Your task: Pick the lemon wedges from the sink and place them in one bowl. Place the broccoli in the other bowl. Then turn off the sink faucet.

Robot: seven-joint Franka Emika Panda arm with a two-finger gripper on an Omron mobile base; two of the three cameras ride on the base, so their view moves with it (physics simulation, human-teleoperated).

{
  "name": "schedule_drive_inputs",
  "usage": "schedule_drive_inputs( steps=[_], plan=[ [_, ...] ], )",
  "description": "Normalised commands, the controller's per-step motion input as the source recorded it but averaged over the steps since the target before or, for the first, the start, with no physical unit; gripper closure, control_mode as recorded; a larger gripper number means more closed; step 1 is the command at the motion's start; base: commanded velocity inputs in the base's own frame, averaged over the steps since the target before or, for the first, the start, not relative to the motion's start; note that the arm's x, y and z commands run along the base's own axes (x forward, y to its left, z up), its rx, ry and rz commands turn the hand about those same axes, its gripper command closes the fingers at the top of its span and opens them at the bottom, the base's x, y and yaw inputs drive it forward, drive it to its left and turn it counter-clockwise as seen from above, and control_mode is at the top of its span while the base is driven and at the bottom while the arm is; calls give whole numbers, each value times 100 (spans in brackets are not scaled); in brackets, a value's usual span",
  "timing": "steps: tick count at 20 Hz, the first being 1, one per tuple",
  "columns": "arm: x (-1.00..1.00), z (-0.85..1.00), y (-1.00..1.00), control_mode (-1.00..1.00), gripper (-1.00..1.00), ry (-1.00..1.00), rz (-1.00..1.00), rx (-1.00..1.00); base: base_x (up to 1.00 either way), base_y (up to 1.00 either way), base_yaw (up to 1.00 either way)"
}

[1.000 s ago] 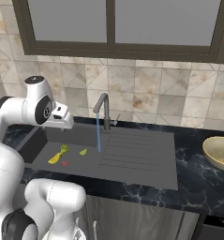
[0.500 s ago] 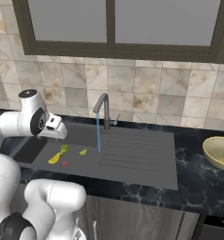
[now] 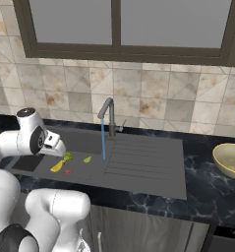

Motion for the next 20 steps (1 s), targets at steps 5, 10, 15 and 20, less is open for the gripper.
schedule_drive_inputs(
  steps=[5,10,15,20],
  plan=[
    [0,-47,25,-100,-100,1,-1,0,0,0,0],
    [0,-41,24,-100,-100,3,-1,0,0,0,0],
    [4,-31,21,-100,-100,3,-2,0,0,0,0],
    [20,-6,6,-100,-100,0,-4,0,0,0,0]
  ],
)
